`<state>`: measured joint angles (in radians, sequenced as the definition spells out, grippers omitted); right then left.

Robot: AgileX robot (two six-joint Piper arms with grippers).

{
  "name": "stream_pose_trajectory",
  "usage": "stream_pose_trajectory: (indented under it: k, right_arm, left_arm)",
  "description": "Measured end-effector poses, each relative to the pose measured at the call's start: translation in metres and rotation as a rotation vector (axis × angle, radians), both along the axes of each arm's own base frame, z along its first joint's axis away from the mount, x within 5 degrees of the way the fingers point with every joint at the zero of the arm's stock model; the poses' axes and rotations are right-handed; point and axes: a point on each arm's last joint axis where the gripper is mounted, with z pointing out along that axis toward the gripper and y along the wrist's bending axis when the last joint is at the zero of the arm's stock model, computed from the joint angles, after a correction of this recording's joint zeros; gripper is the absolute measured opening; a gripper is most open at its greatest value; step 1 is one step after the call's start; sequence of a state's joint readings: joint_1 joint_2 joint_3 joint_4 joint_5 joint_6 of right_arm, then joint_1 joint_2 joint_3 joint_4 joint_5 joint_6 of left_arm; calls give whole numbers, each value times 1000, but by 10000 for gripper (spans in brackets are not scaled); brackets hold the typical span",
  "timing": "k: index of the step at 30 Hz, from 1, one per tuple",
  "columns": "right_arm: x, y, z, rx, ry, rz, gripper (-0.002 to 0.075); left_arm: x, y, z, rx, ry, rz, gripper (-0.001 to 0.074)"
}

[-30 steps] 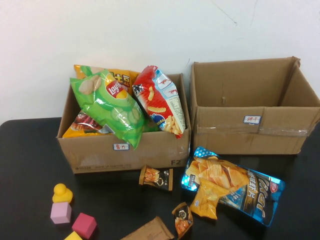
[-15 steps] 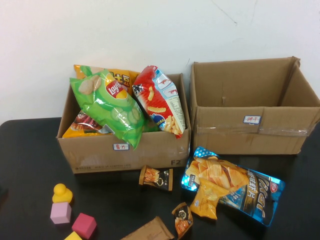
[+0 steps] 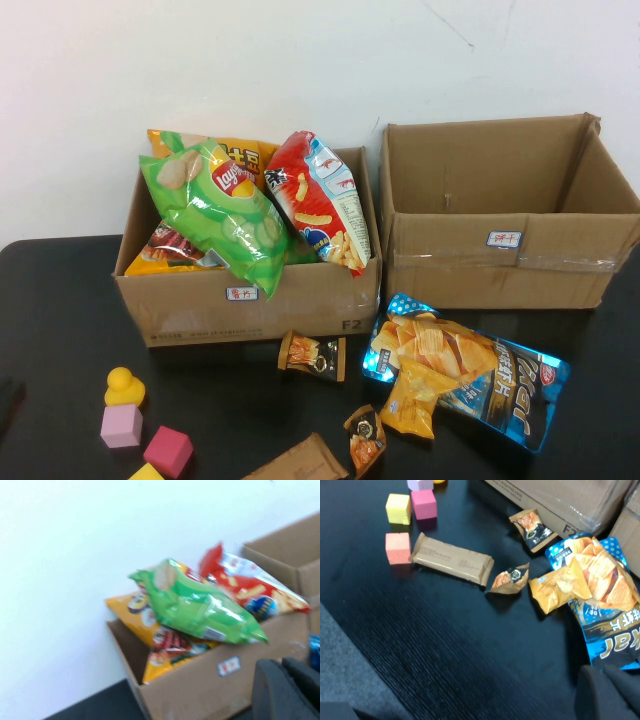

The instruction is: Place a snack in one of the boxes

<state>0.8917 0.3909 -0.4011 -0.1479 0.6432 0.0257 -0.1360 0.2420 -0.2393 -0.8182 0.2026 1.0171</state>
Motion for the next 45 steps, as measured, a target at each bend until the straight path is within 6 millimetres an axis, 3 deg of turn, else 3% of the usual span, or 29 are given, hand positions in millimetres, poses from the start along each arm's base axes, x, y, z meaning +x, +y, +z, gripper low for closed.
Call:
stream_pose_trajectory:
  k: [17, 24, 29, 34, 45]
  right_arm:
    - [0, 0, -1, -3, 4, -2, -1]
    - [0, 0, -1, -3, 4, -2, -1]
    - [0, 0, -1, -5, 5, -2, -1]
    - [0, 0, -1, -5, 5, -2, -1]
    - [0, 0, -1, -6, 4, -2, -1]
  left_arm:
    - [-1, -4, -5, -58, 48, -40, -1]
    - [2, 8, -1, 48, -76, 85, -1]
    - [-9, 15, -17, 45, -167, 159, -1]
    - [-14, 21, -45, -17, -155, 234, -1]
    - [-16, 24, -90, -149, 218, 324, -1]
